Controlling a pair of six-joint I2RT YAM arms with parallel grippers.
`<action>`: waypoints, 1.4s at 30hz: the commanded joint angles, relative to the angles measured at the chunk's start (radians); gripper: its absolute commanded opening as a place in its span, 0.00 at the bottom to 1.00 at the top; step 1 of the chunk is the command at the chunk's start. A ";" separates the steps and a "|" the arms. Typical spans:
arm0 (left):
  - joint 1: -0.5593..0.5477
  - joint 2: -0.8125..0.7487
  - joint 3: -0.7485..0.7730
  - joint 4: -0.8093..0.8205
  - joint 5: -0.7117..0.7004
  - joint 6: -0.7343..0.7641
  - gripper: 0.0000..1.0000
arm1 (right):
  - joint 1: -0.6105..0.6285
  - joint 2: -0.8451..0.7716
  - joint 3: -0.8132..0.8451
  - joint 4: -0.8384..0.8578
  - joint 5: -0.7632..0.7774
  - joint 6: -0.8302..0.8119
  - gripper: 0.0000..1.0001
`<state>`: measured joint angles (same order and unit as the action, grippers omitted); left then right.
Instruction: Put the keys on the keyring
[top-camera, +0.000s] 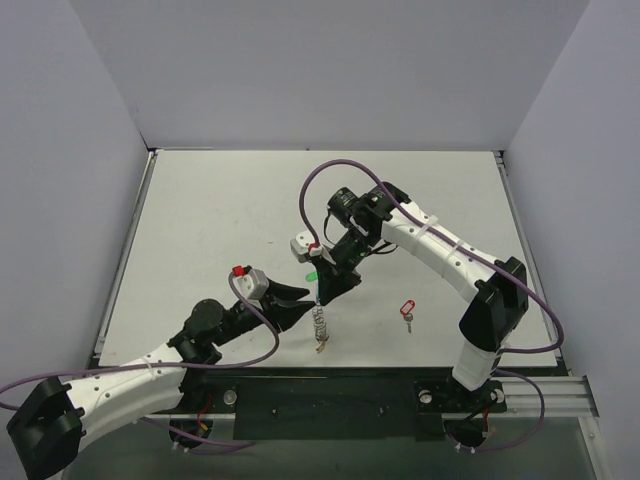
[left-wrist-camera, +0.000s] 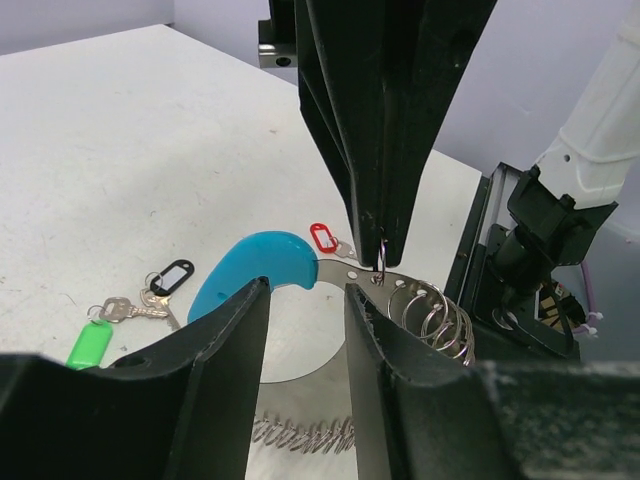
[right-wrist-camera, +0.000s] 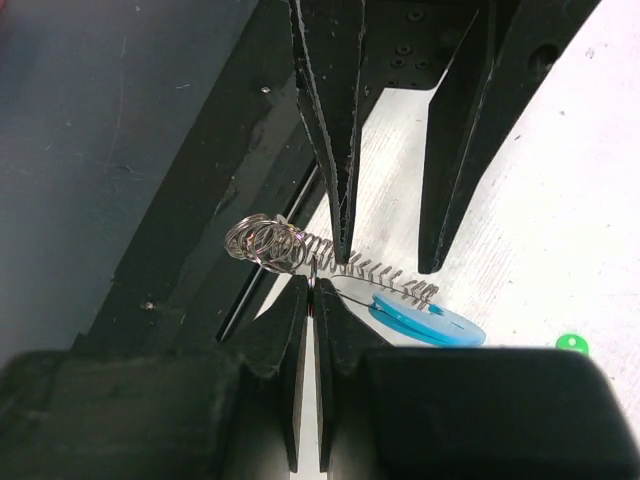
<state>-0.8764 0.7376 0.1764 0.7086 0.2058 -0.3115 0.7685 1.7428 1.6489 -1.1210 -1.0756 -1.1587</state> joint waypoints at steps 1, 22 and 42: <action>-0.003 0.016 0.040 0.097 0.050 -0.009 0.45 | -0.006 -0.035 0.005 -0.076 -0.101 -0.082 0.00; -0.003 0.011 0.040 0.112 0.153 0.023 0.43 | -0.014 -0.016 0.022 -0.076 -0.096 -0.064 0.00; -0.004 0.092 0.075 0.169 0.172 0.023 0.36 | -0.014 -0.003 0.026 -0.074 -0.095 -0.058 0.00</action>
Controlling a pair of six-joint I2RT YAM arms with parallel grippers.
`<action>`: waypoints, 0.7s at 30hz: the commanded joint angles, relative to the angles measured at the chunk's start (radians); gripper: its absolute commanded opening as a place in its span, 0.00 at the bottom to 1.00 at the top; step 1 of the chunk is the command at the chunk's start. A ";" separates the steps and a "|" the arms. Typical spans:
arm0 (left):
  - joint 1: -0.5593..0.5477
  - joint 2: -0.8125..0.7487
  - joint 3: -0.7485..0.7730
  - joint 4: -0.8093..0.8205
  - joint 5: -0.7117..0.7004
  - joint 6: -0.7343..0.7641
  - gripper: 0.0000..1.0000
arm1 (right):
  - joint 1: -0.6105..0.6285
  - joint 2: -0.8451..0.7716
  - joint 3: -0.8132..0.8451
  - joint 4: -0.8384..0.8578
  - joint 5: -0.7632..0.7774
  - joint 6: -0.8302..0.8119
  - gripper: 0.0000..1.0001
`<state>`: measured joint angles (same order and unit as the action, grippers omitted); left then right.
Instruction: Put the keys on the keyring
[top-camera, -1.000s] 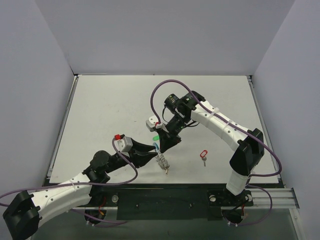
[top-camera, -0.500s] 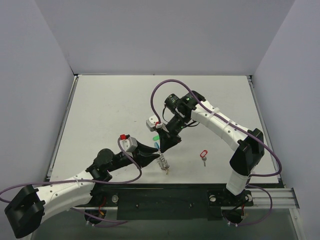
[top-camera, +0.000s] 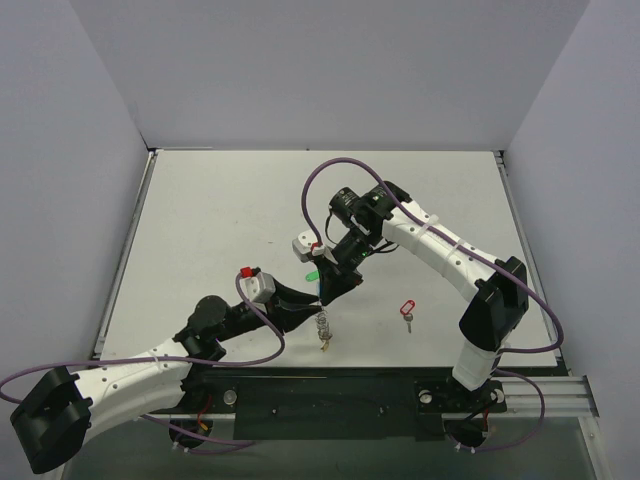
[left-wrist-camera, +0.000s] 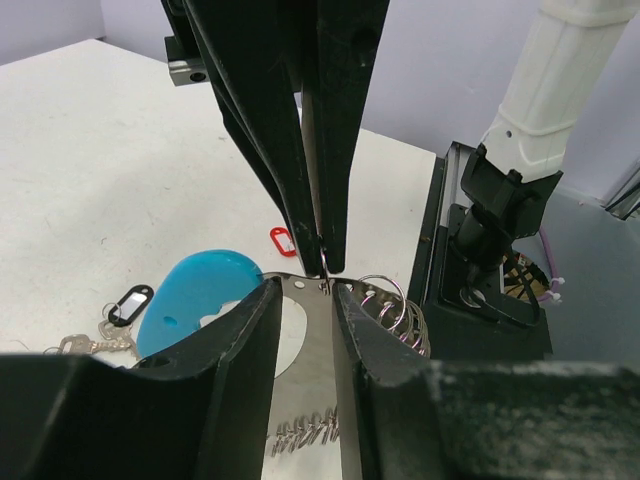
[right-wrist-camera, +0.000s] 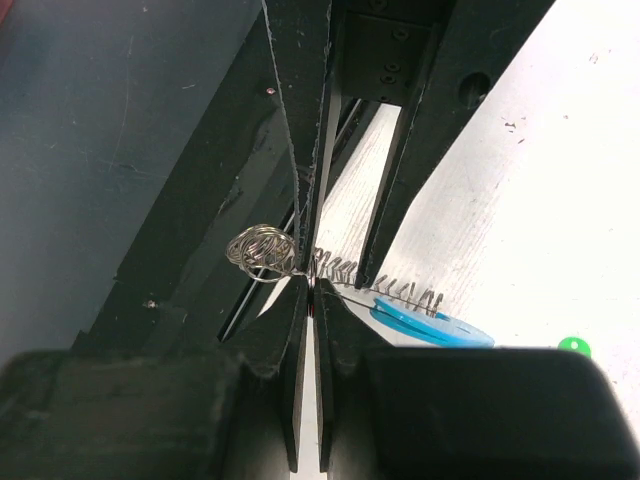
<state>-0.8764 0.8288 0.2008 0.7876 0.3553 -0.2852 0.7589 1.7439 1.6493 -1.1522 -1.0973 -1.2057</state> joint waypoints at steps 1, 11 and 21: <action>-0.003 0.001 0.048 0.094 0.022 -0.005 0.36 | -0.006 -0.003 0.026 -0.043 -0.073 -0.009 0.00; -0.003 0.035 0.060 0.104 0.045 -0.016 0.11 | -0.003 -0.003 0.027 -0.043 -0.075 -0.006 0.00; -0.004 -0.046 0.075 -0.066 -0.015 0.105 0.00 | 0.005 -0.024 0.001 -0.047 -0.010 -0.014 0.09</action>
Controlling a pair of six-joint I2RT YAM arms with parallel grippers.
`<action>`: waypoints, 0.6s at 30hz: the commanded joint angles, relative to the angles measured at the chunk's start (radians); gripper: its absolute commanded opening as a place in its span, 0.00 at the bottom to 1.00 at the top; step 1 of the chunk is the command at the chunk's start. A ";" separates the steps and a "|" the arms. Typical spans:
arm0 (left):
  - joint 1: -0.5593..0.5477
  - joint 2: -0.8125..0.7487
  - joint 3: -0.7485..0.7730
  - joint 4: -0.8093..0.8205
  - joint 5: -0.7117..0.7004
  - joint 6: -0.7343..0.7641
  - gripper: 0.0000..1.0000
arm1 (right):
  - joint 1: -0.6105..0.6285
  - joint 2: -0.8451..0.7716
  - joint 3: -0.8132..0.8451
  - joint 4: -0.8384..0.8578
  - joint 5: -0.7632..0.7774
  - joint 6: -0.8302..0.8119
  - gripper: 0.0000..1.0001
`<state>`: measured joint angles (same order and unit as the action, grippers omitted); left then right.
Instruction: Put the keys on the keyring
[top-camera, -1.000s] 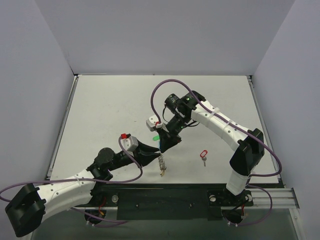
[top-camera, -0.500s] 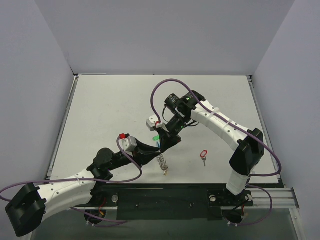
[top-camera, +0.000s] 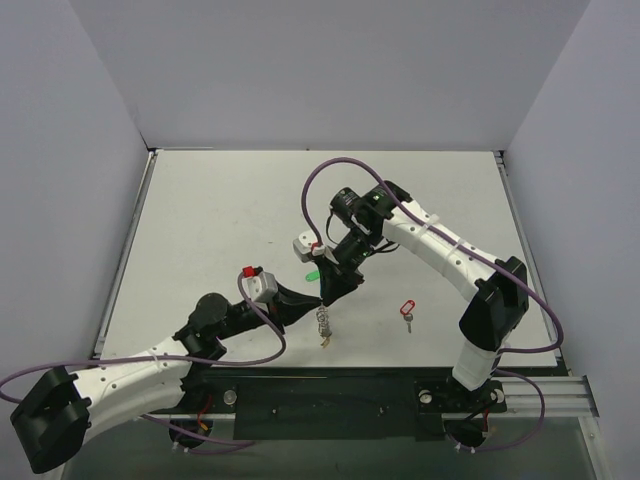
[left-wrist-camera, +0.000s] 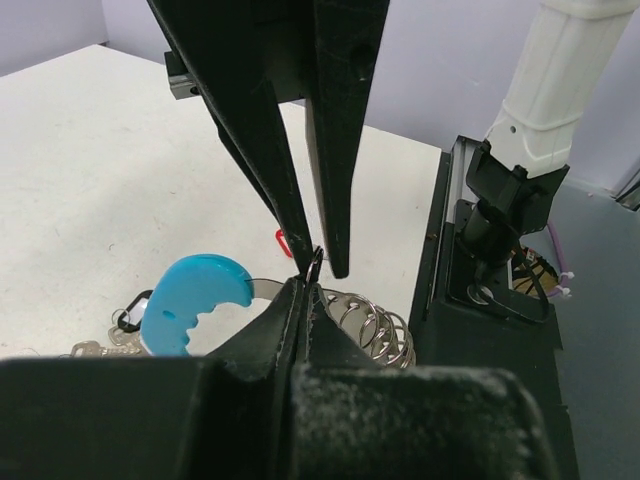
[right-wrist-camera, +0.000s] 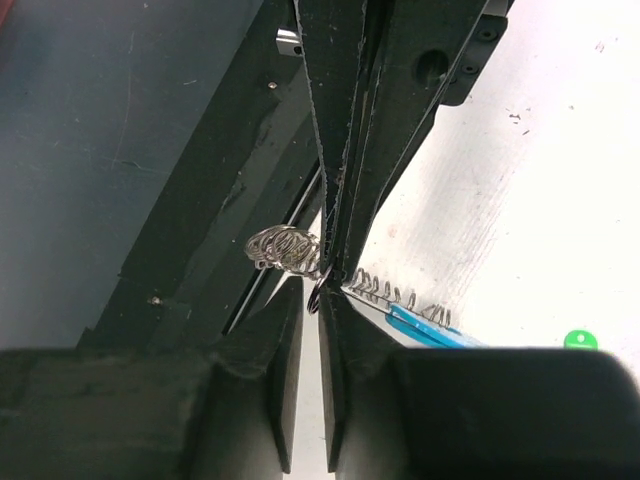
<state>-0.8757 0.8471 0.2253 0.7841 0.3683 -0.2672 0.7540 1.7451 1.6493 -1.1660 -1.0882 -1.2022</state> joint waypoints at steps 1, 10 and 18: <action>-0.005 -0.078 0.057 -0.115 -0.029 0.106 0.00 | 0.007 -0.029 -0.005 -0.035 -0.012 -0.020 0.16; -0.012 -0.108 0.138 -0.350 -0.022 0.232 0.00 | -0.027 -0.065 -0.003 -0.035 0.068 -0.011 0.37; -0.012 -0.056 0.261 -0.477 -0.006 0.155 0.00 | -0.010 -0.055 -0.002 0.063 0.114 0.162 0.35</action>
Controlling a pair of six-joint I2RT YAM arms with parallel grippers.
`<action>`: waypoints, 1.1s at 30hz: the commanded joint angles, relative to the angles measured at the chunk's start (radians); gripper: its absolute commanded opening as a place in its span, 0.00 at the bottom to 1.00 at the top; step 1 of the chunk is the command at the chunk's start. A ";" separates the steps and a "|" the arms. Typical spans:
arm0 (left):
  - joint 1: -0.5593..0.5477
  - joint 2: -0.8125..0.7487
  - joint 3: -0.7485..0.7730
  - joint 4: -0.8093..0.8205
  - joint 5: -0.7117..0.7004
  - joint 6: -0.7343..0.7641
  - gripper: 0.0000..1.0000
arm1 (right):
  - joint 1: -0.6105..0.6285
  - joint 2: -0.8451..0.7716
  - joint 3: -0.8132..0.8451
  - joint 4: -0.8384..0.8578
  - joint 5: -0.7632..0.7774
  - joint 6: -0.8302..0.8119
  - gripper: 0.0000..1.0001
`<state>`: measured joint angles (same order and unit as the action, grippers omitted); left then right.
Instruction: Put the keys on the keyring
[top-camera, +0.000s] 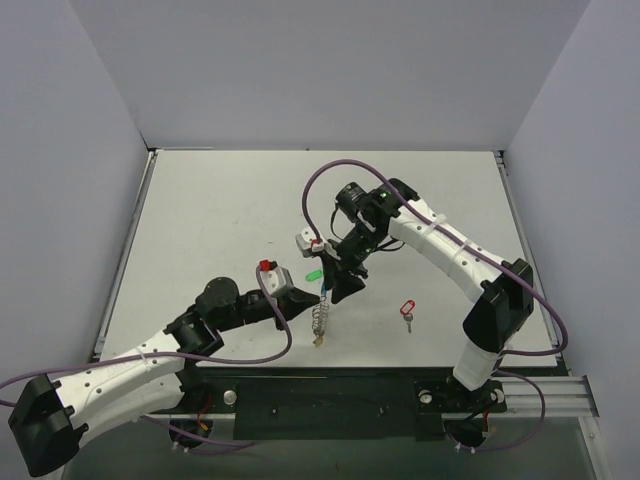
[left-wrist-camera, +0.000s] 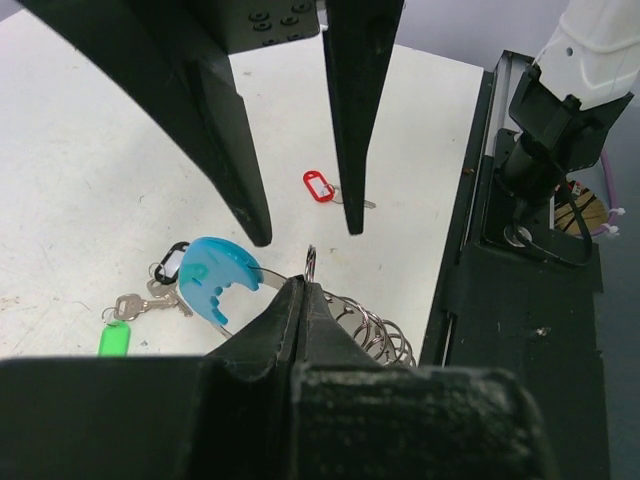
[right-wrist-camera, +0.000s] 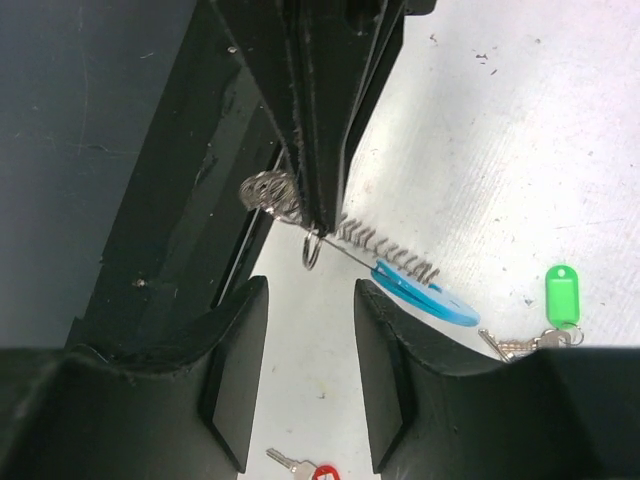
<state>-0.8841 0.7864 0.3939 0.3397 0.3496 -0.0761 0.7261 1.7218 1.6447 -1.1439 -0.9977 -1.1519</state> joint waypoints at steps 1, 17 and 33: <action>-0.003 0.013 0.103 -0.051 0.005 -0.048 0.00 | 0.019 -0.027 0.003 0.058 0.027 0.142 0.34; -0.003 0.042 0.191 -0.206 -0.047 -0.070 0.00 | 0.050 -0.011 0.004 0.075 0.028 0.198 0.04; -0.001 0.014 0.169 -0.169 -0.064 -0.103 0.00 | 0.068 0.013 0.000 0.115 0.042 0.242 0.23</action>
<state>-0.8841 0.8207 0.5243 0.0921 0.2916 -0.1589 0.7826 1.7256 1.6447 -1.0203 -0.9432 -0.9234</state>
